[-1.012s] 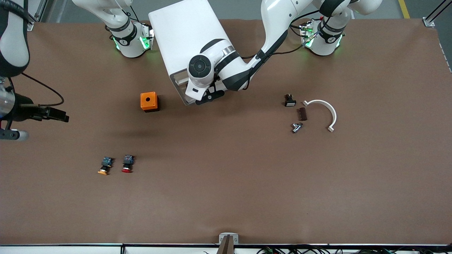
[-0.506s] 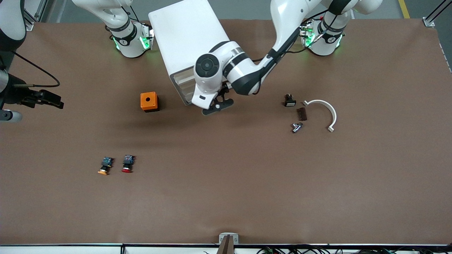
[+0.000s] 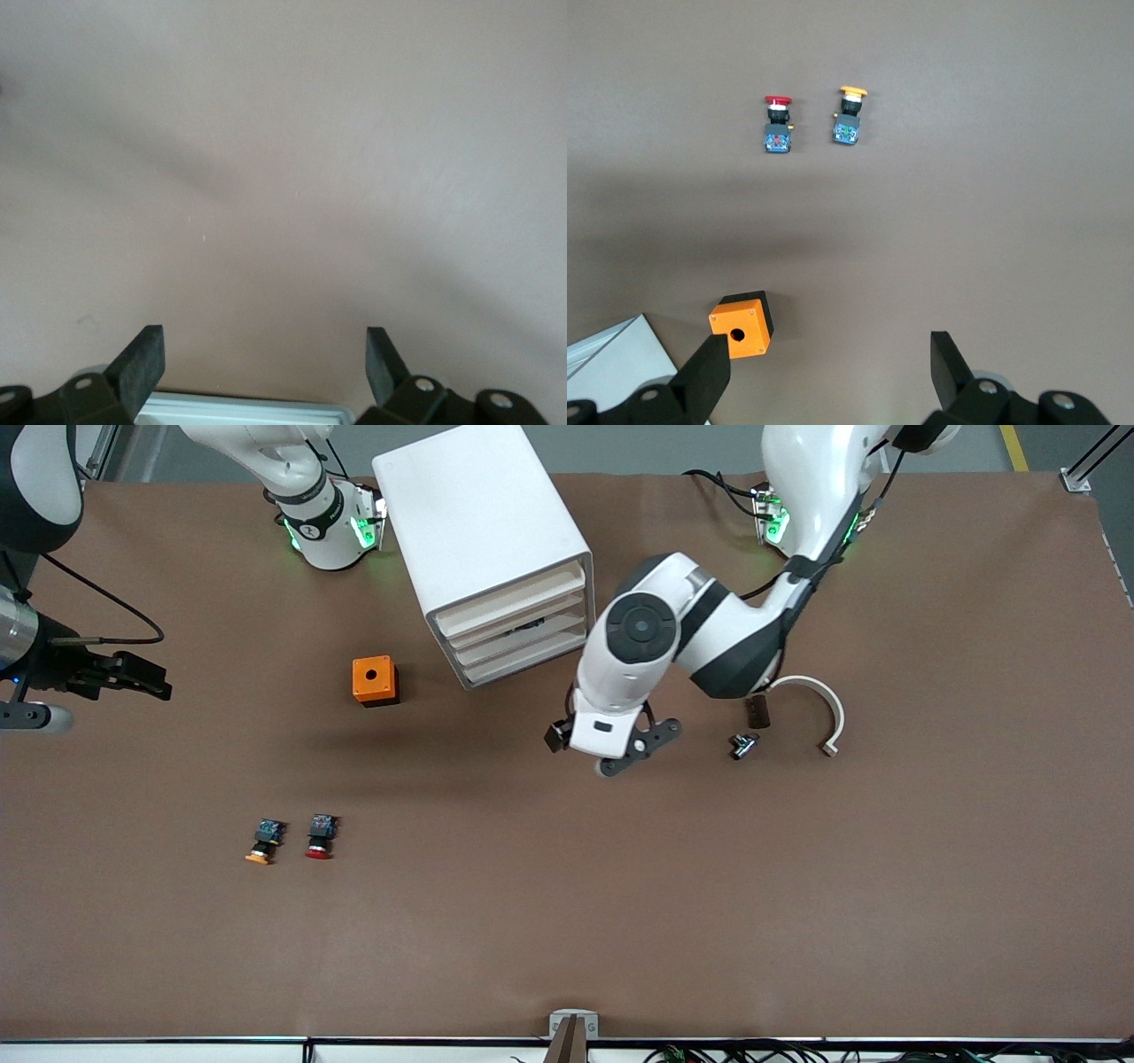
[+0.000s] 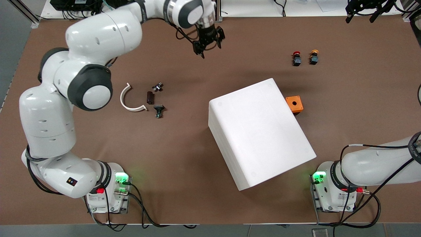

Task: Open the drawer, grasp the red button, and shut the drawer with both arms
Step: 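Draw the left gripper back from the closed drawer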

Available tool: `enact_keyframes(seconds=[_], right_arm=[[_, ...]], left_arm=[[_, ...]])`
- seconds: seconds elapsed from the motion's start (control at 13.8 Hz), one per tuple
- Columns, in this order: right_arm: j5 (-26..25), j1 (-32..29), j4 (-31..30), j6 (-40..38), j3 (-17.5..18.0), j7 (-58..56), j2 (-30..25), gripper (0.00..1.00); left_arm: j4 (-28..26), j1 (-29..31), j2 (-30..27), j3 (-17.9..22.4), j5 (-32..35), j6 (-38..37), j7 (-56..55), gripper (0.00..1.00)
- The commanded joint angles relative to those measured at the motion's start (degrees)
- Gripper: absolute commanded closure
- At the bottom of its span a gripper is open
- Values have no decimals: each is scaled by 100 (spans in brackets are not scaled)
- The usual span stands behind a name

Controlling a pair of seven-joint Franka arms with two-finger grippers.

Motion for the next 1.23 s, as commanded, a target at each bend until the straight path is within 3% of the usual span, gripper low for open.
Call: enact_keyframes(seconds=[0.0, 0.22, 0.65, 0.87, 1.16], right_arm=[[-39, -31, 533, -353, -11, -6, 22, 0], [-39, -40, 719, -451, -37, 2, 14, 0], [-30, -5, 728, -1092, -20, 20, -231, 0], [-30, 92, 404, -1110, 7, 29, -680, 0], [93, -39, 43, -1049, -46, 38, -996, 0]], left_arm=[[-408, 424, -675, -50, 91, -136, -53, 0], [-506, 873, -1150, -94, 82, -634, 295, 0], [-470, 2120, -1792, -85, 56, -1550, 2605, 0], [-488, 2780, -1995, -94, 56, -2060, 3985, 0], [-532, 3264, -2031, -94, 56, -2306, 4936, 0]])
